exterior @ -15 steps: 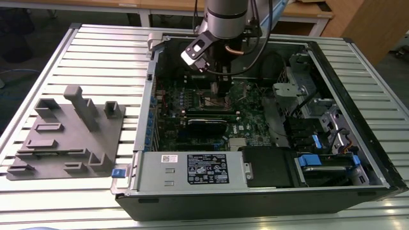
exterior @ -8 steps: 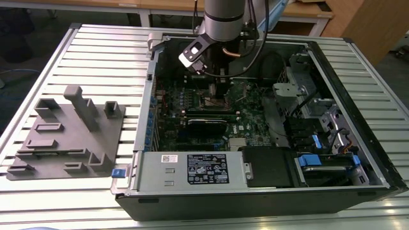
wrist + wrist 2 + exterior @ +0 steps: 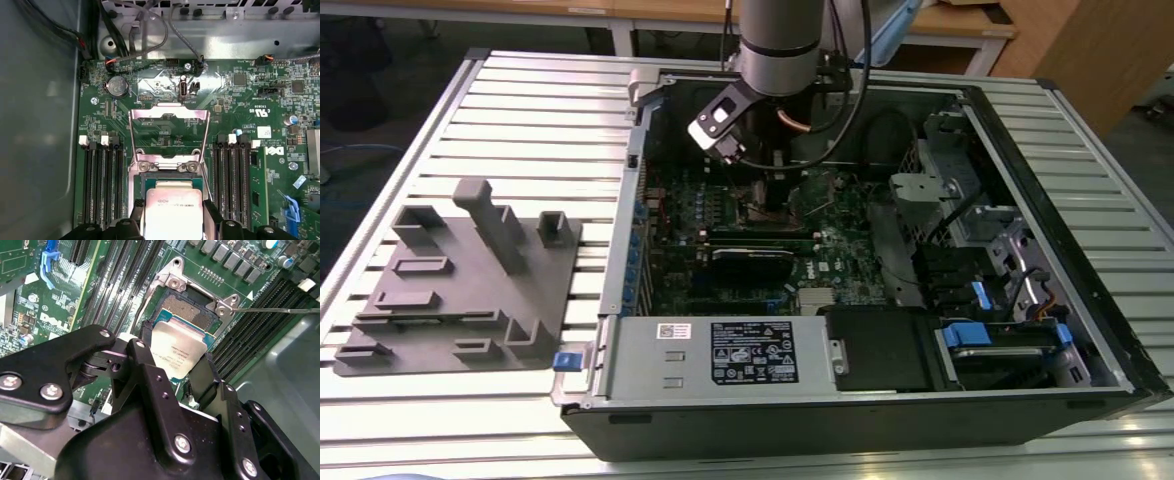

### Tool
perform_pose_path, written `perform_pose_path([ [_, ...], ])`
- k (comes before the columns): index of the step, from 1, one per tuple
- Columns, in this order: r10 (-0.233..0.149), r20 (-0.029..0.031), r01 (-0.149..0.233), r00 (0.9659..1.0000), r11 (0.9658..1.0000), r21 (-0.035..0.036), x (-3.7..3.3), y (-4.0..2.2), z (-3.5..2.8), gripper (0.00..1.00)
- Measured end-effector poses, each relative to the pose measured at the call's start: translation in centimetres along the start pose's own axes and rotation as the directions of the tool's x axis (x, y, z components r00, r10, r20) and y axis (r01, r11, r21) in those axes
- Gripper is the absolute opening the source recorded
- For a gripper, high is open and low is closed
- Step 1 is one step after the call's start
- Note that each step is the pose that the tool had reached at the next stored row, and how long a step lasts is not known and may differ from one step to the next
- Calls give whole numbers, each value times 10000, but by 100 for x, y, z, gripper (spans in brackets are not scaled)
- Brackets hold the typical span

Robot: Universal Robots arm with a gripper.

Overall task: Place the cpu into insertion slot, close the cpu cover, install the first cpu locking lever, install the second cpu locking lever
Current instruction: 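Place the cpu into insertion slot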

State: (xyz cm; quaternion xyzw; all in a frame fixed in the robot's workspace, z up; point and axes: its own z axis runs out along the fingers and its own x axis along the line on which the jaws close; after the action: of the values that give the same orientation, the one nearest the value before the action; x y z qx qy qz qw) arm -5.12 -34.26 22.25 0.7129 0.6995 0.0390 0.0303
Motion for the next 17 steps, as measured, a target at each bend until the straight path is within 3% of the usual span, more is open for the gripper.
perform_pose_path([
  [2, -41, -3, 41, 10000, 10000, -39, 0, -4, 13, 54],
  [9, -44, -4, 44, 10000, 10000, -45, 0, -12, 23, 54],
  [17, -31, 1, 31, 10000, 10000, -40, -2, -28, 111, 54],
])
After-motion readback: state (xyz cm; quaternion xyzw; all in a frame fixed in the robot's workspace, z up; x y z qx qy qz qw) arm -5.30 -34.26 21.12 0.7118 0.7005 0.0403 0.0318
